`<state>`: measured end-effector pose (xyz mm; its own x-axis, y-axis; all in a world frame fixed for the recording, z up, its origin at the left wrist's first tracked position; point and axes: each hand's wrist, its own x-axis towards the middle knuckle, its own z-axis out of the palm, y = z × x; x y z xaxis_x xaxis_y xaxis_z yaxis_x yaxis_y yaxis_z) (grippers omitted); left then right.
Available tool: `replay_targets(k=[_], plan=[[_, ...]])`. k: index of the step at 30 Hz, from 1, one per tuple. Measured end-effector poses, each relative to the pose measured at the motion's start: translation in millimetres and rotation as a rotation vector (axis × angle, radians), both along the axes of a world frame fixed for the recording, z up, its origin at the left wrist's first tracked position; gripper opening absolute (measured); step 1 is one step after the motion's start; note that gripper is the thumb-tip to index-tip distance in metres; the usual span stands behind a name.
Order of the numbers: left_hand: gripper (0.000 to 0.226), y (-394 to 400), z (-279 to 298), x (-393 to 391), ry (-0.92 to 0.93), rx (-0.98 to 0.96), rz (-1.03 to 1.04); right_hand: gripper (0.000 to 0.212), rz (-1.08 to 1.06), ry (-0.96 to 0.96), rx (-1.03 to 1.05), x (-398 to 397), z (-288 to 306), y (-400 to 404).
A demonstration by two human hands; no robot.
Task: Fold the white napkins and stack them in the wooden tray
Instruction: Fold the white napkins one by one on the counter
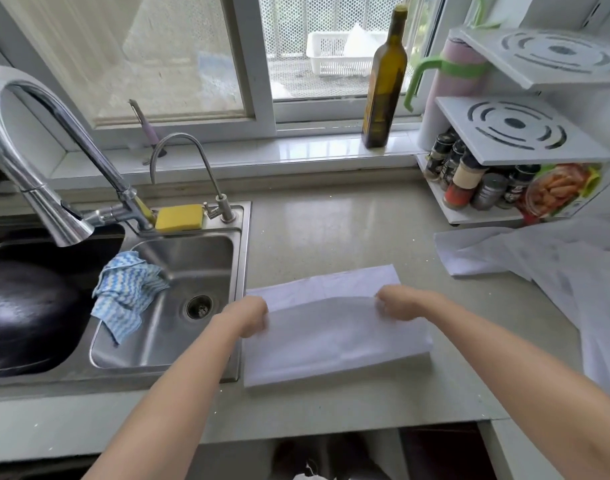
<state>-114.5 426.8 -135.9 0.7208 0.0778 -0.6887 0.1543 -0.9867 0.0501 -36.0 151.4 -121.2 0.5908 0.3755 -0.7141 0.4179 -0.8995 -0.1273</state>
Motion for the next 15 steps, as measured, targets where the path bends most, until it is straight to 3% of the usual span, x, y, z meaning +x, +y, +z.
replay_targets(k=[5,11,15], plan=[[0.021,3,-20,13,-0.280,0.036,0.188,0.015,-0.204,-0.296,0.131,18,-25,10],[0.023,8,-54,29,-0.355,0.000,0.325,0.010,-0.311,-0.328,0.226,38,-65,39],[0.023,8,-67,34,-0.411,-0.055,0.369,0.018,-0.290,-0.344,0.251,50,-87,52]])
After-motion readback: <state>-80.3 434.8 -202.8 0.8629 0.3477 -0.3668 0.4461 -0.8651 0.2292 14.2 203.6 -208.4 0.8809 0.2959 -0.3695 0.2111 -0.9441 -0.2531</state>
